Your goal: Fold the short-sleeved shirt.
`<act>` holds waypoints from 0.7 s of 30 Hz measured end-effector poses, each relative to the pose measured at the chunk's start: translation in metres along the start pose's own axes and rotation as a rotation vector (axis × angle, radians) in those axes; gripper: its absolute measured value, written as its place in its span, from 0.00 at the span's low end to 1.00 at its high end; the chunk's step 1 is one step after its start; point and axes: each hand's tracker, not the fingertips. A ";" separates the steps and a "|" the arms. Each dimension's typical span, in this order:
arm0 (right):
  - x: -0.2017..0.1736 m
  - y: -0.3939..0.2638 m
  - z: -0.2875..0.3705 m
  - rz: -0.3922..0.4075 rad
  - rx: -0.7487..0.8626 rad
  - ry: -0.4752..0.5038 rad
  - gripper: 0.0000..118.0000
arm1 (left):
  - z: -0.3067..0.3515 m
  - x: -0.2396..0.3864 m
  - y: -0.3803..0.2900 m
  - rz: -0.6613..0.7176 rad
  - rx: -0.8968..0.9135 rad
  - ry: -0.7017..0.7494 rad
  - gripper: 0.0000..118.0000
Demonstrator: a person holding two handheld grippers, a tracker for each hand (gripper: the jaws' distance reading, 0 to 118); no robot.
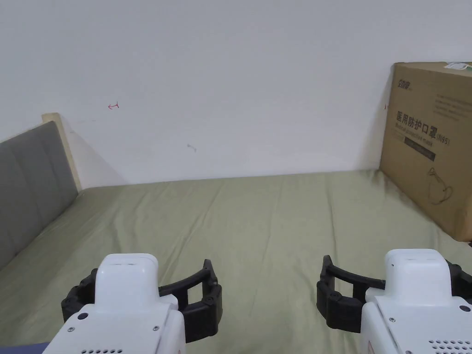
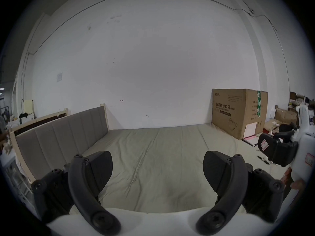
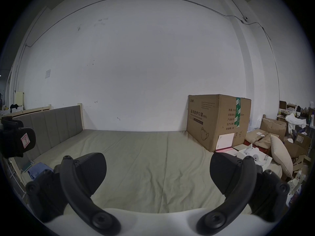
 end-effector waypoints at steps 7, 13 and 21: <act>-0.001 -0.003 -0.002 0.009 -0.004 0.004 1.00 | -0.004 0.004 0.000 0.073 -0.038 -0.051 0.93; -0.001 -0.004 -0.005 0.019 -0.009 -0.001 1.00 | -0.006 0.005 0.009 0.043 -0.064 -0.019 0.94; -0.002 -0.006 -0.006 0.025 -0.022 -0.002 1.00 | -0.005 0.010 0.009 0.010 -0.032 0.014 0.96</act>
